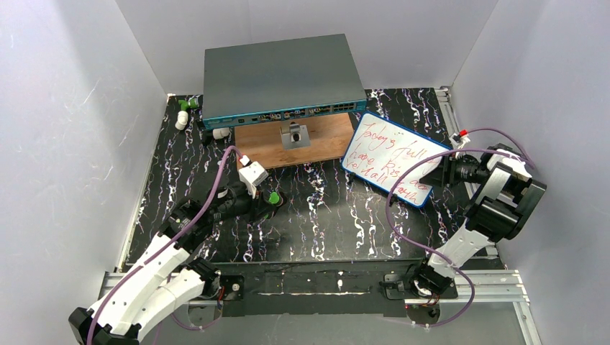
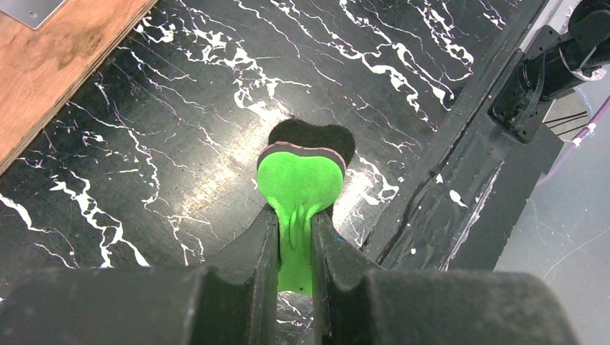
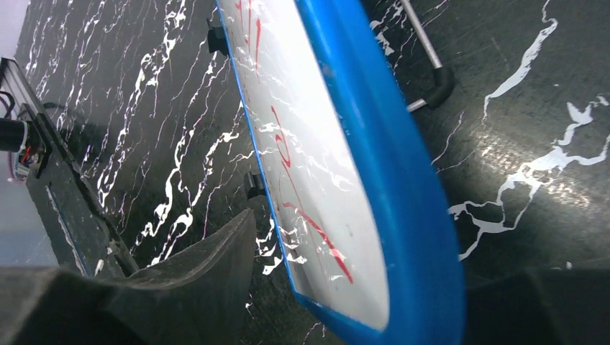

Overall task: Erase the whiteboard
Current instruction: Pick up the whiteboard from the center of the board, then move the whiteboard to the center of the board, then erase the center of the board with the whiteboard.

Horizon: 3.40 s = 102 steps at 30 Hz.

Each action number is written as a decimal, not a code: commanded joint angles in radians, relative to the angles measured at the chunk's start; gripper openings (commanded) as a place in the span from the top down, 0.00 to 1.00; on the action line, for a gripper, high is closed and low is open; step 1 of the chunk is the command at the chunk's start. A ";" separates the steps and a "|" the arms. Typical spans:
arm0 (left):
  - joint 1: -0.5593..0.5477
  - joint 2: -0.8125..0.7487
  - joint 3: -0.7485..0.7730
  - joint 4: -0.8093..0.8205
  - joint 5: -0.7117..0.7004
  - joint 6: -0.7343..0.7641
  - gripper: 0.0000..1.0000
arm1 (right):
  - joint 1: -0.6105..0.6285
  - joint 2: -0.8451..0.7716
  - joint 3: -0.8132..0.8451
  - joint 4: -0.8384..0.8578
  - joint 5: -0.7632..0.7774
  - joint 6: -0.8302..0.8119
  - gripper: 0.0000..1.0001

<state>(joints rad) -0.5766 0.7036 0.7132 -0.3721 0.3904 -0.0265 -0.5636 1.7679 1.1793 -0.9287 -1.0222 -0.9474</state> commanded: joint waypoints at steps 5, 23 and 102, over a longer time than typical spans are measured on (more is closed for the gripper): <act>0.009 0.009 -0.006 0.012 0.022 0.012 1.00 | 0.002 0.017 -0.015 -0.042 -0.065 -0.108 0.55; 0.011 0.019 -0.008 0.009 0.018 0.013 1.00 | -0.021 -0.089 0.158 -0.345 -0.204 -0.282 0.99; -0.215 0.266 -0.314 0.964 -0.573 -0.188 1.00 | 0.698 -0.559 -0.217 -0.102 0.070 0.259 0.99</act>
<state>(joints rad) -0.7990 0.9466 0.3721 0.5732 -0.1837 -0.2607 0.1268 1.2236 0.9512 -0.9985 -0.8997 -0.6590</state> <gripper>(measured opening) 0.127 0.097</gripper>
